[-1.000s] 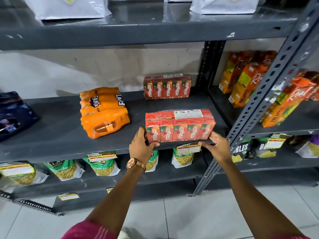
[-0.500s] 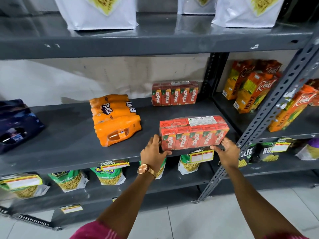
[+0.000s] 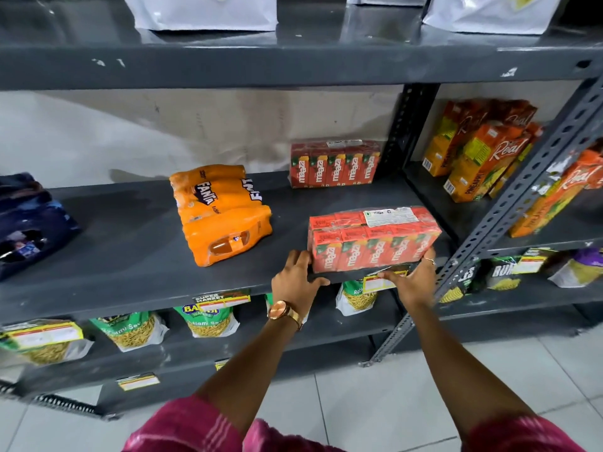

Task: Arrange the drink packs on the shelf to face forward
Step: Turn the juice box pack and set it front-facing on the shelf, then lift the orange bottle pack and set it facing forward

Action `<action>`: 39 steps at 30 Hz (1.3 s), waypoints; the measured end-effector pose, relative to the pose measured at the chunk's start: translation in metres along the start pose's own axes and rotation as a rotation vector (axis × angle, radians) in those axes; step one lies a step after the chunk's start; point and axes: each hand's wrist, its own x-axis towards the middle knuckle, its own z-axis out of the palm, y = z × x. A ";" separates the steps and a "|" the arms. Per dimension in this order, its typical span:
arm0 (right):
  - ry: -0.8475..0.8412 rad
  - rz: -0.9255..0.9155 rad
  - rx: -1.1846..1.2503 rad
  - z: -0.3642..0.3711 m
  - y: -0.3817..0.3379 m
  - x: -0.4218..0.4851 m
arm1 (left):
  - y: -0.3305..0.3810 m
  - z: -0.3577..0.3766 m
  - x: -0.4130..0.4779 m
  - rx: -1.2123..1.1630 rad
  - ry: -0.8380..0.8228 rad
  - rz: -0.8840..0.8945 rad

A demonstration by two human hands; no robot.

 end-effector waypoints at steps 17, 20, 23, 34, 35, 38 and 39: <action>0.051 -0.038 -0.006 0.012 0.010 0.011 | 0.005 -0.002 0.009 -0.184 0.017 -0.070; 0.055 -0.053 0.016 0.010 0.009 0.007 | 0.003 -0.003 0.009 -0.188 0.014 -0.049; 0.031 -0.048 0.022 0.007 0.005 0.005 | 0.002 -0.005 0.011 -0.182 -0.009 -0.054; 0.044 -0.164 0.423 0.091 -0.066 -0.156 | -0.046 -0.149 0.037 -0.238 0.499 0.281; -0.051 -0.184 0.421 0.109 -0.087 -0.169 | -0.058 -0.170 0.061 -0.169 0.480 0.262; -0.251 -0.105 0.434 0.170 -0.143 -0.176 | -0.093 -0.202 0.137 0.026 0.276 0.069; -0.311 -0.002 0.500 0.188 -0.159 -0.173 | -0.104 -0.204 0.160 0.066 0.155 -0.049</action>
